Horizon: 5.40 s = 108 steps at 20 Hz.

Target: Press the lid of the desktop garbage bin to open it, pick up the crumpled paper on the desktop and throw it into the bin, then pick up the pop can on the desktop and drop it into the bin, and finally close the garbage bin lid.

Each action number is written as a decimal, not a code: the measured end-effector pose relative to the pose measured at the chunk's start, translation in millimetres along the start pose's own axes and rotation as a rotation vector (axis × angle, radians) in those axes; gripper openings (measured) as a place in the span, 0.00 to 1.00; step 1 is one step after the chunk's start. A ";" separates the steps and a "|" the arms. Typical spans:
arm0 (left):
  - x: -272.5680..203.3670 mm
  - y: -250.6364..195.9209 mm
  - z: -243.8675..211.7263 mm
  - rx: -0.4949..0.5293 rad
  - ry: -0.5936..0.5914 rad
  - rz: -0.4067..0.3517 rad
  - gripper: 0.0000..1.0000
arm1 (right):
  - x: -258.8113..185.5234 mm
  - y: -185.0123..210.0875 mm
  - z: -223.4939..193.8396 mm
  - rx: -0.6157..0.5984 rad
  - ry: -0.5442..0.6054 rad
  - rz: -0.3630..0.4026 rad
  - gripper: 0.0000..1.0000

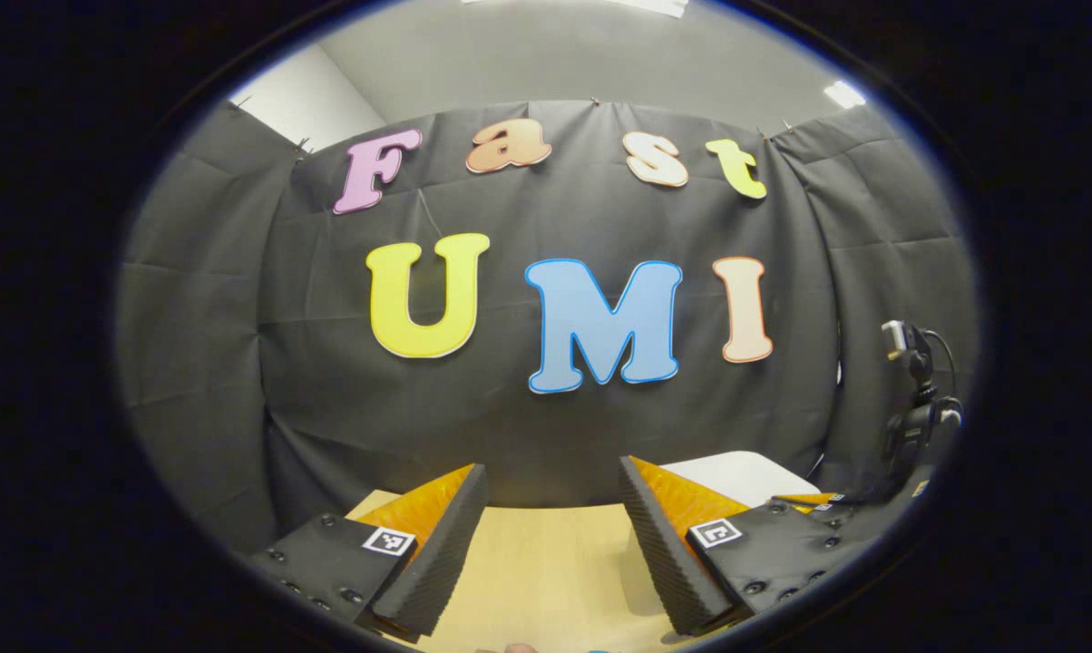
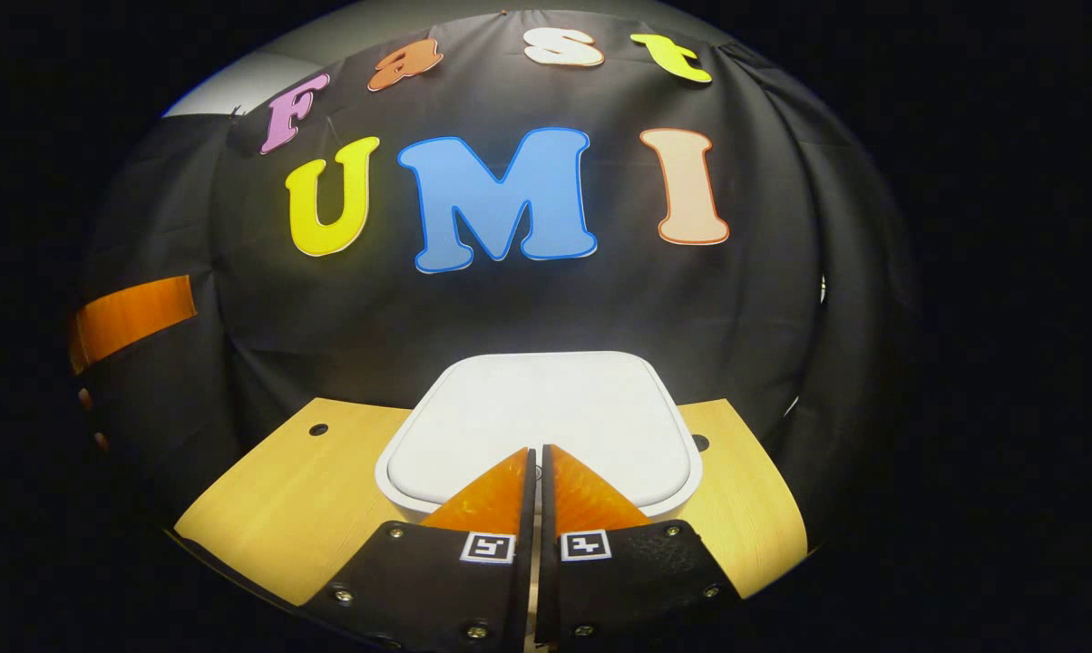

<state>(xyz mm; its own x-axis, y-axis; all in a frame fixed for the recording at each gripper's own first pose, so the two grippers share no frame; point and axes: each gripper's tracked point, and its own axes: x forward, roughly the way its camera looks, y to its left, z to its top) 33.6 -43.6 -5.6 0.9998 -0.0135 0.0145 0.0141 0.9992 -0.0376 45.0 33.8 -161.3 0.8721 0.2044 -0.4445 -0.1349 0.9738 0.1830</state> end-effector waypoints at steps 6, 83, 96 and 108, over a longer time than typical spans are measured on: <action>-1.4 -1.7 -0.4 0.001 0.001 -0.001 0.99 | -2.7 -1.3 13.5 0.014 -0.040 0.005 0.04; -47.7 -50.1 -378.4 -0.084 0.710 -0.148 0.96 | -72.9 -36.4 79.4 -0.012 -0.256 -0.118 0.94; -71.8 -62.9 -471.2 -0.058 0.881 -0.131 0.96 | -80.8 -67.8 61.7 -0.034 -0.193 -0.189 0.94; -65.6 -49.7 -477.9 0.027 0.857 -0.062 0.63 | -73.5 -70.1 58.0 -0.039 -0.171 -0.179 0.94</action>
<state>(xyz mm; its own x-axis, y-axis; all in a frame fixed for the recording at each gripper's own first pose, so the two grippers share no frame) -26.0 -110.4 -482.2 0.6626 -0.0814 -0.7445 0.0799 0.9961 -0.0377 17.6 -55.2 -90.6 0.9503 0.0119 -0.3112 0.0134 0.9968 0.0790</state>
